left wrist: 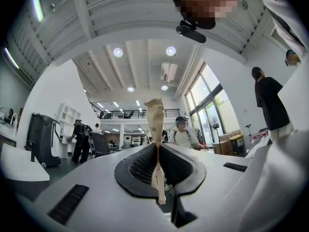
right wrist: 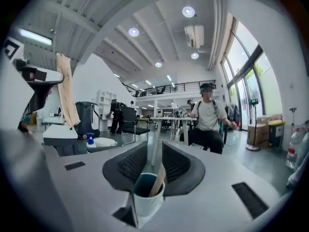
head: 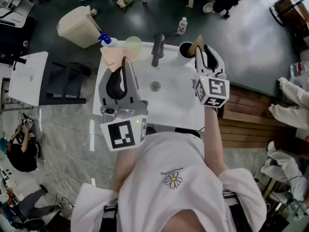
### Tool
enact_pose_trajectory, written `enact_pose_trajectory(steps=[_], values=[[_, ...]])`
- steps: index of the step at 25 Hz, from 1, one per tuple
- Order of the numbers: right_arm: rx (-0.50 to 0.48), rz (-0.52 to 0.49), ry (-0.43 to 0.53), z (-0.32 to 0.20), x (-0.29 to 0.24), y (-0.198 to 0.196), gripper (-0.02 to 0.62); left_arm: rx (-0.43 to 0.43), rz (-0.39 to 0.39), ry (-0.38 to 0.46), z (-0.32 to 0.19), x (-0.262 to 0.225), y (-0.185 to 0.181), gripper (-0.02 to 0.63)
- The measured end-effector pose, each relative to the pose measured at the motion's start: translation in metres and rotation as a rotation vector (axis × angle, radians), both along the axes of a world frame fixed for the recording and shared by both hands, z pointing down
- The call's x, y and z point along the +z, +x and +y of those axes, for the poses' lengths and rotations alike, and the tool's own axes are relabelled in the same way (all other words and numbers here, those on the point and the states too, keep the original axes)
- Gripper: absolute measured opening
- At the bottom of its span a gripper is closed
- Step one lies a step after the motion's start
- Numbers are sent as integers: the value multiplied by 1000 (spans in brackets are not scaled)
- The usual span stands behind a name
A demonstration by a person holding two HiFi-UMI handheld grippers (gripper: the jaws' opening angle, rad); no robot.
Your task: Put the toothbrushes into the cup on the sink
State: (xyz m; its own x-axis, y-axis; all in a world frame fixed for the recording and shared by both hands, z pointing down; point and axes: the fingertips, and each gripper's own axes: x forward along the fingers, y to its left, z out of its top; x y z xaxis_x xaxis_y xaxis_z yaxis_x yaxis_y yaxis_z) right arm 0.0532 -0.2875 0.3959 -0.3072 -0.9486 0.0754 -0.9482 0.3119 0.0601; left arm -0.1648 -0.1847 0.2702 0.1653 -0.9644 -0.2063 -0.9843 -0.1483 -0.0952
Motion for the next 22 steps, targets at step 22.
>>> enact_pose_trajectory(steps=[22], values=[[-85, -4, 260, 102, -87, -49, 11, 17, 39, -20, 11, 14, 7, 29]])
